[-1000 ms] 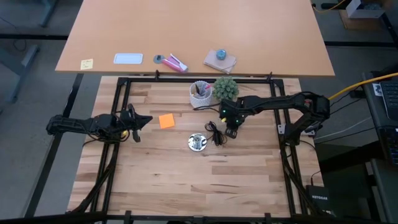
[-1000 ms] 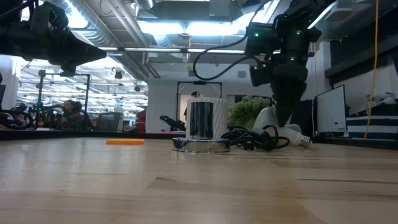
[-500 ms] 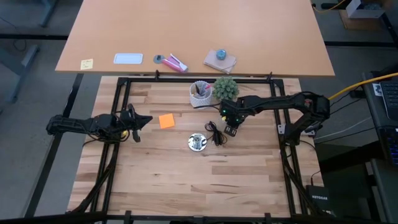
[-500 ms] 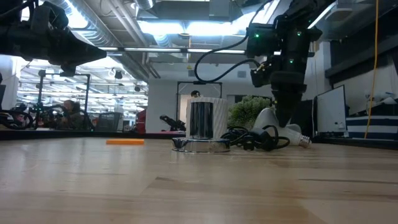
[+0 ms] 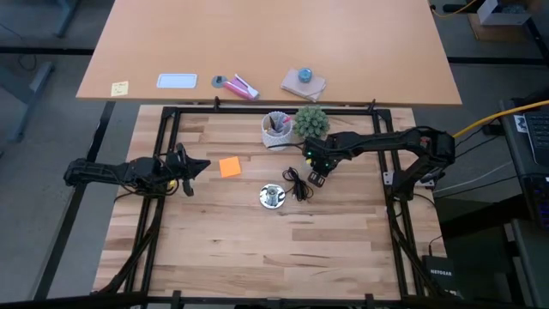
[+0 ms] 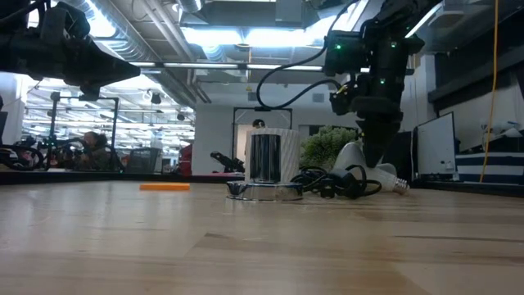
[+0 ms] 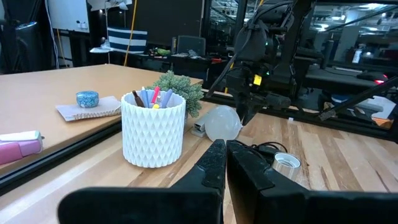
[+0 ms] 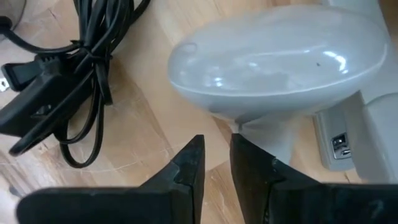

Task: Screw lightbulb
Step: Insert the light bulb into the lamp socket

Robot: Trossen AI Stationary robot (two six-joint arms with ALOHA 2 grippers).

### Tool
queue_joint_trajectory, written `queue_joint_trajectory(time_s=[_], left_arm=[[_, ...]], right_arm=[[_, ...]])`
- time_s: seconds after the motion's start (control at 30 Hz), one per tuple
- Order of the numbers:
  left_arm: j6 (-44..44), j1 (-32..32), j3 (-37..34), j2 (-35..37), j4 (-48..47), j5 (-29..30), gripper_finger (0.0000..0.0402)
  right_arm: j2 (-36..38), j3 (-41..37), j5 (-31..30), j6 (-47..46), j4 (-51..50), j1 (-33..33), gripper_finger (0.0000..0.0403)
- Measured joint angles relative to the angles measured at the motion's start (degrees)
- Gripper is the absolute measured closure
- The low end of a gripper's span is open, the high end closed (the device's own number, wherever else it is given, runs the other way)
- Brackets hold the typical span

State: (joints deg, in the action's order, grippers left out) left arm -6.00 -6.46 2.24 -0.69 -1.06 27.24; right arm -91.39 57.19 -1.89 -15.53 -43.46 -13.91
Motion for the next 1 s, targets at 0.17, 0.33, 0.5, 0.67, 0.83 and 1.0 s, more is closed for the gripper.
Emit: queue_joint_trajectory(time_s=[0.17, 0.33, 0.5, 0.67, 0.83, 1.0], left_arm=[[0.0, 0.0, 0.0, 0.0, 0.0, 0.0, 0.0396], [0.0, 0.0, 0.0, 0.0, 0.0, 0.0, 0.0396], [0.0, 0.0, 0.0, 0.0, 0.0, 0.0, 0.0396], [0.0, 0.0, 0.0, 0.0, 0.0, 0.0, 0.0396], [0.0, 0.0, 0.0, 0.0, 0.0, 0.0, 0.0396], [0.0, 0.0, 0.0, 0.0, 0.0, 0.0, 0.0396]], right_arm=[[0.0, 0.0, 1.0, 2.1, -0.1, 0.0, 0.0326], [0.0, 0.1, 1.6, 1.8, -1.3, 0.0, 0.0326], [0.0, 1.3, 3.0, 0.7, -5.5, 0.0, 0.0326], [0.0, 1.9, 3.0, 0.7, -7.0, 0.0, 0.0326], [0.0, 1.9, 2.0, 0.6, -7.6, 0.1, 0.0326], [0.0, 1.9, -3.0, 0.6, -7.6, 0.0, 0.0326]])
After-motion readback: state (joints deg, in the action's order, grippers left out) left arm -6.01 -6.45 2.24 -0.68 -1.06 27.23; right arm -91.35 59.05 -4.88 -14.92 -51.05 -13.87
